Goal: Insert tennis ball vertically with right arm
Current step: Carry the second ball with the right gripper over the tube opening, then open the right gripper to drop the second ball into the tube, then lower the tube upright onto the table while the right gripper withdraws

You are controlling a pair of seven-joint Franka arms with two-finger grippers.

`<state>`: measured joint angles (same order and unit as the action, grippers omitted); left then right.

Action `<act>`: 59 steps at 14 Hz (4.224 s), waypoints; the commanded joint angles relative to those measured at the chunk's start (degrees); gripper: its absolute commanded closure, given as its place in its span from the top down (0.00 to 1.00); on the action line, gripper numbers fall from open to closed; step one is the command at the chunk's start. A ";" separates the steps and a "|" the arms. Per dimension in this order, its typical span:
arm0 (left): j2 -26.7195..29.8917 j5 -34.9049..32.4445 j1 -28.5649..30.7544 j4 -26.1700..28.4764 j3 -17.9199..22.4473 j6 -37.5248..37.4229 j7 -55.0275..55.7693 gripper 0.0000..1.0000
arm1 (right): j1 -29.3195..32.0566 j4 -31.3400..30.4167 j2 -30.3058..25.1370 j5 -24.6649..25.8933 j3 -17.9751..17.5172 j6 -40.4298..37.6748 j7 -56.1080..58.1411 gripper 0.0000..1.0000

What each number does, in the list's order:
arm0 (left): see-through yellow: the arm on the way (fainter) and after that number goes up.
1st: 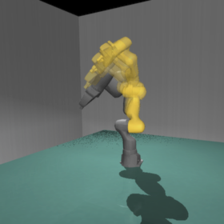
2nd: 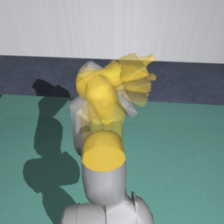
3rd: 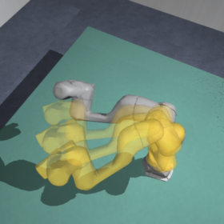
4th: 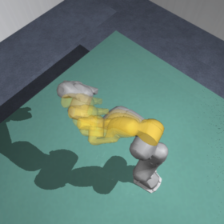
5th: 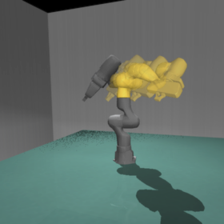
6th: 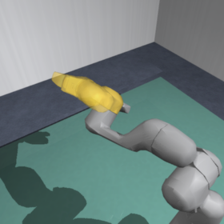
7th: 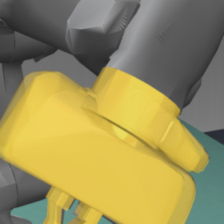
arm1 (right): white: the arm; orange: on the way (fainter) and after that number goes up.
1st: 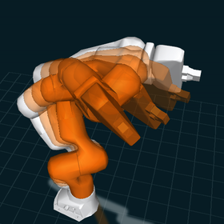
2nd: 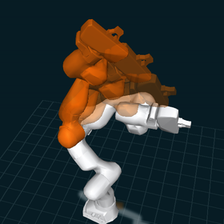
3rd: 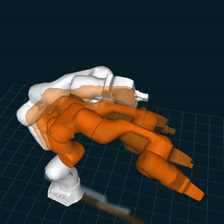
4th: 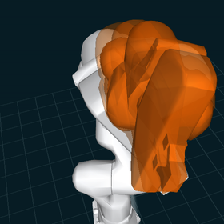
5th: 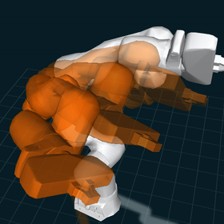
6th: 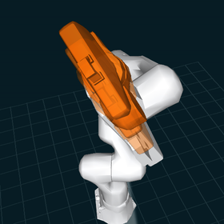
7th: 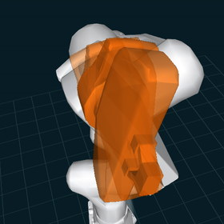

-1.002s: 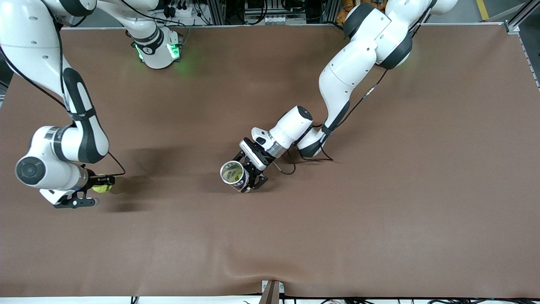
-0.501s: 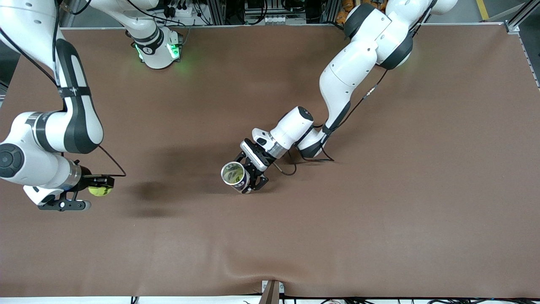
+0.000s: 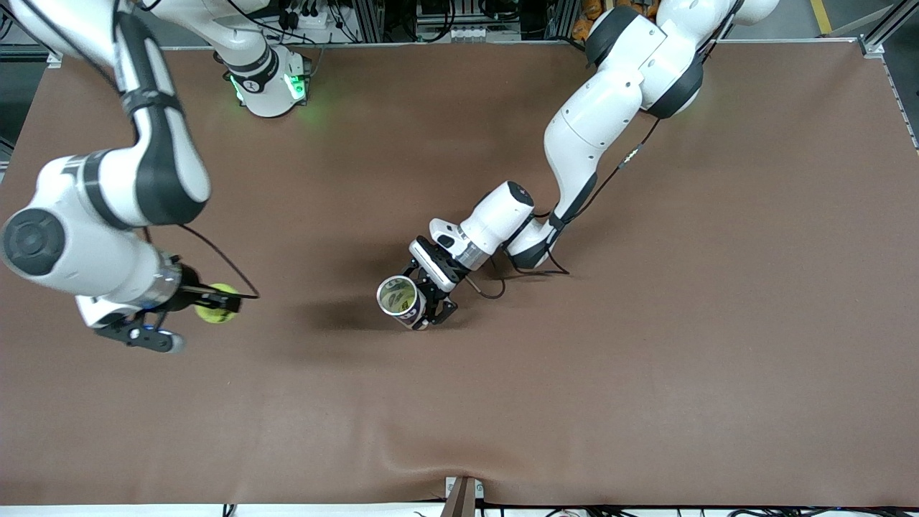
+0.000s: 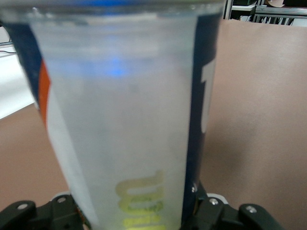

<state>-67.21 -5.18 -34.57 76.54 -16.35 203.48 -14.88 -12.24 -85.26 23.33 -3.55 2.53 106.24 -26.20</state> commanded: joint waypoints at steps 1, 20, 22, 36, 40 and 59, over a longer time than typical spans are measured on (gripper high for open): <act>-0.29 0.17 0.03 -0.43 0.18 0.25 -0.15 0.81 | -5.15 2.02 -0.04 -0.93 0.46 -1.04 -10.94 0.00; -0.20 0.08 0.11 -0.43 0.18 0.25 -0.15 0.81 | -23.01 6.51 8.31 -0.31 0.63 10.74 -44.38 0.00; -0.20 0.17 0.20 -0.43 0.18 0.25 -0.15 0.81 | -22.83 6.51 8.40 -0.23 0.63 10.74 -44.29 0.00; -0.20 0.26 0.73 -0.52 0.18 0.25 -0.15 0.83 | -22.39 7.21 9.89 0.04 0.63 12.59 -44.55 0.79; -0.11 0.26 0.82 -0.52 0.18 0.25 -0.15 0.83 | -22.74 7.22 10.07 0.21 0.81 13.73 -44.73 1.00; 6.56 0.17 3.19 13.36 -0.52 0.25 0.12 1.00 | 1.58 10.91 -5.13 0.21 1.07 -17.37 -5.91 1.00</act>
<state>-64.61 -5.18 -32.40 84.30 -16.46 203.50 -14.89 -13.95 -72.94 19.60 -3.39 4.68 89.78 -36.97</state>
